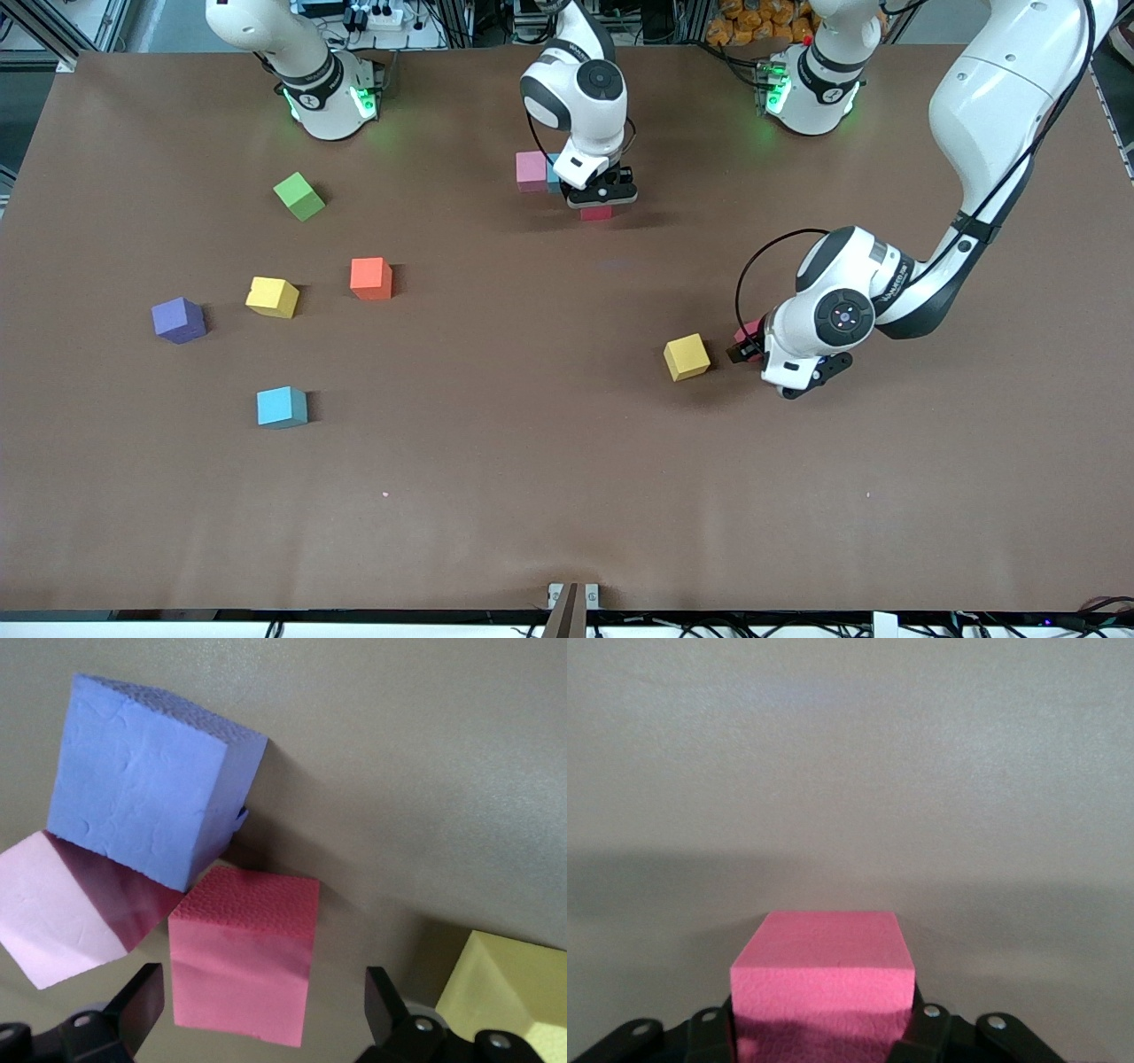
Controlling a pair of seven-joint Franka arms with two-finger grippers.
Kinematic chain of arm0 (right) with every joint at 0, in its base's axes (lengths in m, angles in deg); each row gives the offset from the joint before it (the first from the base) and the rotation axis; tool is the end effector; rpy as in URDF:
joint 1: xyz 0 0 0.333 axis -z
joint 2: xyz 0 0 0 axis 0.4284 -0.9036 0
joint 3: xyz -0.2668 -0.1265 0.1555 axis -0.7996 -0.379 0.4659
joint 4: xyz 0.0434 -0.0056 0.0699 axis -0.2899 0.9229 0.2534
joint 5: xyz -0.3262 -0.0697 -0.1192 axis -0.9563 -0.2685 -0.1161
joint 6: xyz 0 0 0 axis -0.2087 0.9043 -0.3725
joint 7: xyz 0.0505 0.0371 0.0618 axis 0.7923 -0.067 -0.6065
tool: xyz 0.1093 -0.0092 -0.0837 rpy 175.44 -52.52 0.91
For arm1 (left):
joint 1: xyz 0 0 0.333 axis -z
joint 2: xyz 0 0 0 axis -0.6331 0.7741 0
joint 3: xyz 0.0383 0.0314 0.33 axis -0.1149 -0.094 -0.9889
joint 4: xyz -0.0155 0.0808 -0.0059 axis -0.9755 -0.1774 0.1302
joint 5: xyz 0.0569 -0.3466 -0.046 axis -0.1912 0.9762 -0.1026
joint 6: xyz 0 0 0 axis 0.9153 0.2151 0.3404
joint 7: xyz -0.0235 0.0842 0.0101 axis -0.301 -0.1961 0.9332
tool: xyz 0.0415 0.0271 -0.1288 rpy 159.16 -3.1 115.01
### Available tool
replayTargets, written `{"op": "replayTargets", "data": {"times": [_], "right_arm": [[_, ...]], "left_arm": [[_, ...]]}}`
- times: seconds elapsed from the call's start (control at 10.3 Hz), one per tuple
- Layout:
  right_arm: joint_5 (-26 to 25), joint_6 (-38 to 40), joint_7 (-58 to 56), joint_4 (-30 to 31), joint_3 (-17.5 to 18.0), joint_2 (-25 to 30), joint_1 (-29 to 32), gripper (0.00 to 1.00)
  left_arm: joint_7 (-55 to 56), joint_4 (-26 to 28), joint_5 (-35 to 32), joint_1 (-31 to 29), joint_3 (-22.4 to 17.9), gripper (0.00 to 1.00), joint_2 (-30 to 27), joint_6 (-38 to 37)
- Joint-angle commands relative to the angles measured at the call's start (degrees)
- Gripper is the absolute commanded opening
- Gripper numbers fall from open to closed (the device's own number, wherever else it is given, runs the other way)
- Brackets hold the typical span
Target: Form number 2 with 11 blocks
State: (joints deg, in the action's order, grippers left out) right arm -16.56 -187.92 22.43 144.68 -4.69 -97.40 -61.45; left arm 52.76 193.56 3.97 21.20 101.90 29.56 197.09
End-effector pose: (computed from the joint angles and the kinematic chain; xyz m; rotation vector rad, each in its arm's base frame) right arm 0.2364 0.5642 0.2053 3.1336 0.1739 -0.0257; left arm 0.5653 -0.1742 0.2302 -2.9554 -0.7727 0.3327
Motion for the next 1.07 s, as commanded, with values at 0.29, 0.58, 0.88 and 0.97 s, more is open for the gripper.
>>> {"op": "replayTargets", "data": {"times": [0.29,0.58,0.88,0.97], "right_arm": [[0.6,2.3,0.8,1.0,-2.4,3.9,-1.3,1.0],[0.3,5.8,0.7,1.0,-5.5,8.2,-1.2,1.0],[0.1,10.2,-2.1,0.5,-15.9,10.5,-1.1,1.0],[0.1,12.0,-4.0,0.5,-20.4,10.4,-0.6,1.0]], "left_arm": [[-0.3,2.1,-3.0,-0.9,0.6,1.0,-0.2,1.0],[-0.4,2.6,-3.2,-1.6,0.6,1.0,-0.2,1.4],[-0.8,3.3,-6.1,-2.2,0.6,0.7,0.7,4.0],[-0.8,3.3,-6.1,-2.5,0.6,0.6,0.7,4.3]]}}
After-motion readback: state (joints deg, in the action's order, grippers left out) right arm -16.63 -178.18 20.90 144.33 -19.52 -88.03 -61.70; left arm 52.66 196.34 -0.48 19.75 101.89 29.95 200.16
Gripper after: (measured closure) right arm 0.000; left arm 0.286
